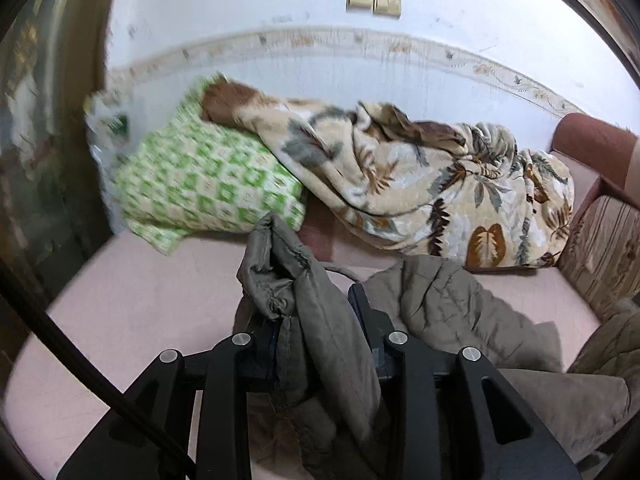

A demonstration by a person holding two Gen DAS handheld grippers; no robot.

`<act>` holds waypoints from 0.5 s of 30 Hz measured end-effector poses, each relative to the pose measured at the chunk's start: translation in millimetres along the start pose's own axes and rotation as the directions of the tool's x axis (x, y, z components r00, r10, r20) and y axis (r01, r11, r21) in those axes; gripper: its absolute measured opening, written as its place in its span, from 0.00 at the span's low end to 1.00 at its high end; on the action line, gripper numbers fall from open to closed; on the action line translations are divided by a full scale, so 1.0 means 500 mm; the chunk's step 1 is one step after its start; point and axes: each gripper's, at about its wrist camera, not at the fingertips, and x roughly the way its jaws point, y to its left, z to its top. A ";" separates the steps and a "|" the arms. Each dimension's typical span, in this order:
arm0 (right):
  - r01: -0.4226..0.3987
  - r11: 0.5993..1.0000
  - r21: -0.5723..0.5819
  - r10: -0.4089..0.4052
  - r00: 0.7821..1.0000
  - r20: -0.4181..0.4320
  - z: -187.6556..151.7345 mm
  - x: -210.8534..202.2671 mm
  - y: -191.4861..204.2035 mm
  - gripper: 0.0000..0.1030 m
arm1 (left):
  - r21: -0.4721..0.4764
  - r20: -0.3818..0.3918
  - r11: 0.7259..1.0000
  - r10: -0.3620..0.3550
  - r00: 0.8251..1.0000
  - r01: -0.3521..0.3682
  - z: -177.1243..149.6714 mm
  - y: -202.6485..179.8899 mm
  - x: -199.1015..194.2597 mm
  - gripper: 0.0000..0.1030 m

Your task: Fold large clothes

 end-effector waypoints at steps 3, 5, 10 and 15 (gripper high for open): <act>0.012 1.000 0.027 -0.012 1.000 -0.020 0.023 0.063 -0.024 0.18 | -0.032 -0.111 0.998 -0.052 0.992 0.049 0.034 -0.003 0.097 0.34; 0.029 0.999 0.039 -0.027 0.999 -0.038 0.035 0.109 -0.042 0.18 | -0.058 -0.159 0.997 -0.066 0.985 0.058 0.049 -0.001 0.154 0.37; 0.092 0.992 0.090 -0.085 0.993 -0.077 0.050 0.218 -0.105 0.18 | -0.135 -0.243 0.986 -0.126 0.962 0.095 0.085 0.031 0.260 0.48; 0.139 0.976 0.166 -0.119 0.985 -0.125 0.048 0.302 -0.173 0.19 | -0.212 -0.273 0.975 -0.128 0.953 0.071 0.101 0.070 0.325 0.51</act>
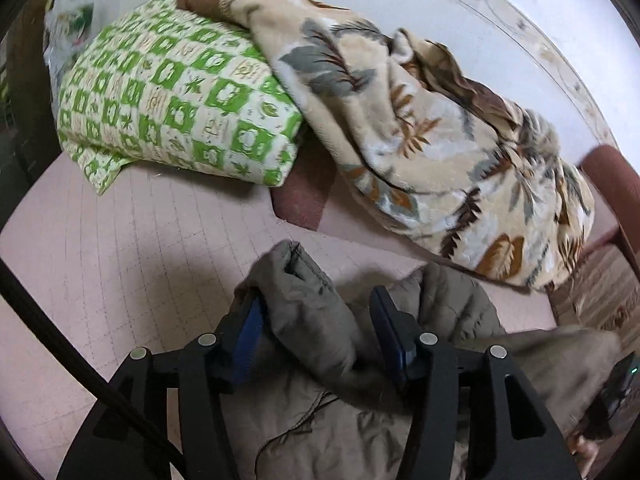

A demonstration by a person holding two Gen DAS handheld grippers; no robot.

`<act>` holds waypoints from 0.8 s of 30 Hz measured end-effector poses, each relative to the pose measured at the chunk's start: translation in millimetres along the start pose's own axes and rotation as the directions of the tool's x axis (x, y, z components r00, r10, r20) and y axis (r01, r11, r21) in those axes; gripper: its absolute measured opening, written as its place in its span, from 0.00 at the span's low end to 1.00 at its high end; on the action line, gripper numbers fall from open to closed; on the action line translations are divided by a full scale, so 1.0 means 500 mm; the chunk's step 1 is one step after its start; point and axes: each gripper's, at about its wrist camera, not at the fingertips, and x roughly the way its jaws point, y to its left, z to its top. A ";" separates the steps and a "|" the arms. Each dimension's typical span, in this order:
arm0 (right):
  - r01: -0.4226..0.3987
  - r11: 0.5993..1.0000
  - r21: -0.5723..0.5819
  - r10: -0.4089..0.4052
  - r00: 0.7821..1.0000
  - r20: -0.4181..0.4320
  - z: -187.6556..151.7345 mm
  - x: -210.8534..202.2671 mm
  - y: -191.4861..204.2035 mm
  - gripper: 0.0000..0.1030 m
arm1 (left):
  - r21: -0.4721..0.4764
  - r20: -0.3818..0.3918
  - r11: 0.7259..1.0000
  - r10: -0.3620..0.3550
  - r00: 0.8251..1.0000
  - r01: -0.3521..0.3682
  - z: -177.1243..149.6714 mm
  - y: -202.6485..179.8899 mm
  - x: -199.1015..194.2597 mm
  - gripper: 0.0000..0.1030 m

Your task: Fold large clothes

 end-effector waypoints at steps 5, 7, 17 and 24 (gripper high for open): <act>0.005 0.989 0.148 0.005 0.998 -0.067 0.016 0.057 -0.060 0.28 | -0.075 0.071 0.997 -0.021 0.997 0.027 0.042 0.051 -0.022 0.57; -0.008 0.978 0.207 0.028 0.995 -0.092 0.028 0.062 -0.075 0.31 | -0.087 0.089 0.996 -0.019 0.996 0.027 0.048 0.064 -0.040 0.57; -0.106 0.941 0.322 0.148 0.983 -0.109 0.059 -0.010 -0.061 0.42 | 0.063 0.109 0.995 -0.078 0.991 0.072 -0.009 0.006 -0.106 0.57; -0.191 0.874 0.447 0.247 0.966 -0.070 0.057 -0.049 -0.076 0.56 | 0.206 0.087 0.976 -0.092 0.992 0.073 -0.065 -0.080 -0.117 0.57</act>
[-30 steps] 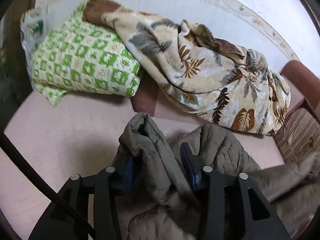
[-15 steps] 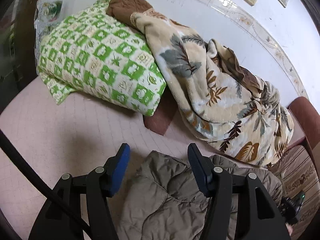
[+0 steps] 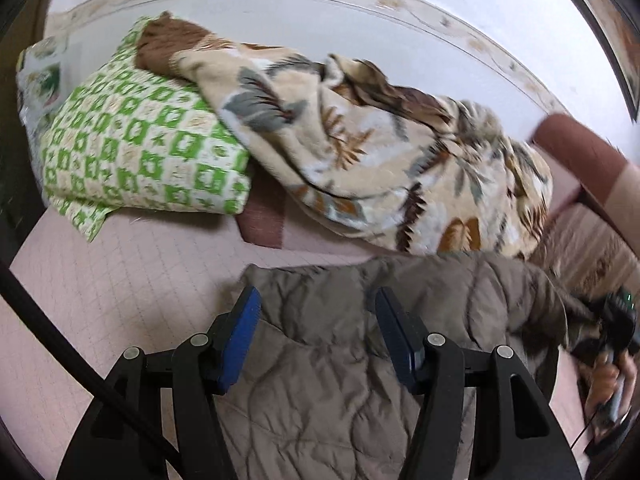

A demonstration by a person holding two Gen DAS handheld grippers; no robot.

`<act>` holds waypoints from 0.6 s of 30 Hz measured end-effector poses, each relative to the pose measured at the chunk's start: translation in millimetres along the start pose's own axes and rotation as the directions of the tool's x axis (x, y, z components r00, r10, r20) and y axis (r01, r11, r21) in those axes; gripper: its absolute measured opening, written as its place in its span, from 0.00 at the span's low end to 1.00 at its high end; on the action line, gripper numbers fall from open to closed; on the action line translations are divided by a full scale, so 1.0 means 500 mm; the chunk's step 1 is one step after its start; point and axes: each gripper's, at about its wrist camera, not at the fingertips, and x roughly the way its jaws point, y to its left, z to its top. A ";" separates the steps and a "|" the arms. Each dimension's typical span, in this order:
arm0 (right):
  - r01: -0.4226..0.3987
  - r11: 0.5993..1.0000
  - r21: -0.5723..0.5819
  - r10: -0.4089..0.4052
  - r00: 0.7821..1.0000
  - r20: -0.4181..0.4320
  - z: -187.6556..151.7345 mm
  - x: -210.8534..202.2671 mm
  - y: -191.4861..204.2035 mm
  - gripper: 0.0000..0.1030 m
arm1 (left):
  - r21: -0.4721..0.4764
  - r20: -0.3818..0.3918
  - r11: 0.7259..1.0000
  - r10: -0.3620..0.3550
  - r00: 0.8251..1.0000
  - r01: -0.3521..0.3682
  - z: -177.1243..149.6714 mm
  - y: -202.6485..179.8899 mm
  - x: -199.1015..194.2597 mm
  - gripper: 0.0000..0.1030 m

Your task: Fold large clothes

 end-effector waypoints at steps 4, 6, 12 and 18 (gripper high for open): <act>-0.081 0.996 0.024 0.079 0.996 0.050 0.004 -0.038 0.013 0.68 | 0.030 -0.009 1.000 -0.008 1.000 0.008 -0.016 -0.026 -0.001 0.57; -0.092 0.996 -0.003 0.092 0.993 0.076 0.011 -0.066 0.031 0.68 | 0.041 -0.014 0.999 -0.013 1.000 0.014 -0.025 -0.037 0.000 0.57; 0.072 0.964 -0.256 -0.048 0.994 0.101 -0.057 -0.106 0.084 0.68 | 0.135 -0.034 0.990 -0.024 0.999 0.029 -0.064 -0.112 0.032 0.57; 0.304 0.811 -0.501 -0.254 0.953 0.168 -0.213 -0.044 0.054 0.48 | 0.269 -0.072 0.963 0.008 0.997 0.012 -0.109 -0.237 0.125 0.57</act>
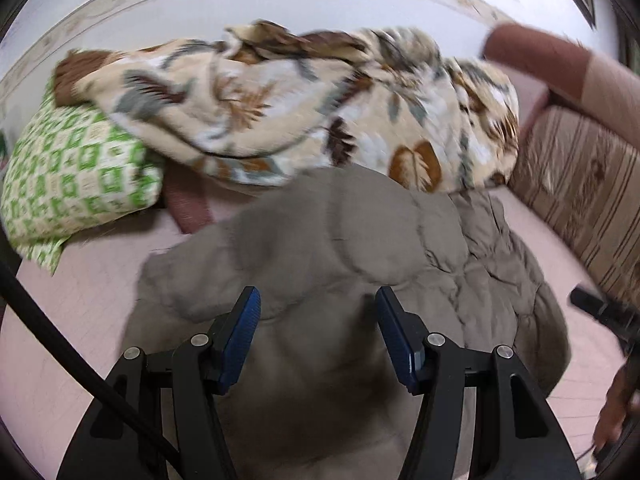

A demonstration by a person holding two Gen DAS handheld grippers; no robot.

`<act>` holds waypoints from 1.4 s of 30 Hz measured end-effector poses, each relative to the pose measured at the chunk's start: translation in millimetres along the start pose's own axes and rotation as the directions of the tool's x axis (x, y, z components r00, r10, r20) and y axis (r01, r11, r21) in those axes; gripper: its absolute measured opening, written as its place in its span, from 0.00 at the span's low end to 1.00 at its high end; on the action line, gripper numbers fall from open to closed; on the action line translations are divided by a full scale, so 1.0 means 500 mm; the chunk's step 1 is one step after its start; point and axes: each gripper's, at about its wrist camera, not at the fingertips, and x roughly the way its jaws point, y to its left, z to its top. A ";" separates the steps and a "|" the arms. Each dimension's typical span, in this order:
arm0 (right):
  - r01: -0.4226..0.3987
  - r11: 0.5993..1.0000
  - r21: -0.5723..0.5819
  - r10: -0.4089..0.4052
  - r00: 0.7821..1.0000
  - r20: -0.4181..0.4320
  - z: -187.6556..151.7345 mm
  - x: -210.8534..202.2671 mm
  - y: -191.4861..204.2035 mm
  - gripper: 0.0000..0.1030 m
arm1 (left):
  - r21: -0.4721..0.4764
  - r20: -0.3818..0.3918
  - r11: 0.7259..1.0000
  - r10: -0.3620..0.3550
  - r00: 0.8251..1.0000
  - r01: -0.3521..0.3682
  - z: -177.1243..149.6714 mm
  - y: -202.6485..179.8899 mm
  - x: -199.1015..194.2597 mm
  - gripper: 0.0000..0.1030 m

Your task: Fold large clothes

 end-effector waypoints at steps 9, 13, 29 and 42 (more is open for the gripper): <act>0.059 0.995 -0.082 -0.068 0.992 -0.111 -0.043 0.088 -0.008 0.35 | 0.031 -0.156 0.995 0.102 0.982 -0.098 0.000 -0.040 0.213 0.57; 0.131 0.984 -0.124 -0.149 0.977 -0.155 -0.055 0.125 -0.025 0.33 | 0.020 -0.167 0.995 0.098 0.981 -0.096 -0.011 -0.032 0.258 0.66; 0.147 0.977 -0.156 -0.167 0.978 -0.122 -0.053 0.072 0.008 0.34 | -0.153 0.078 0.976 0.171 0.982 -0.158 -0.184 0.074 -0.115 0.64; 0.228 0.914 -0.335 -0.241 0.971 0.004 -0.127 0.098 0.138 0.35 | -0.210 0.009 0.956 0.209 0.978 -0.203 -0.276 0.150 -0.018 0.65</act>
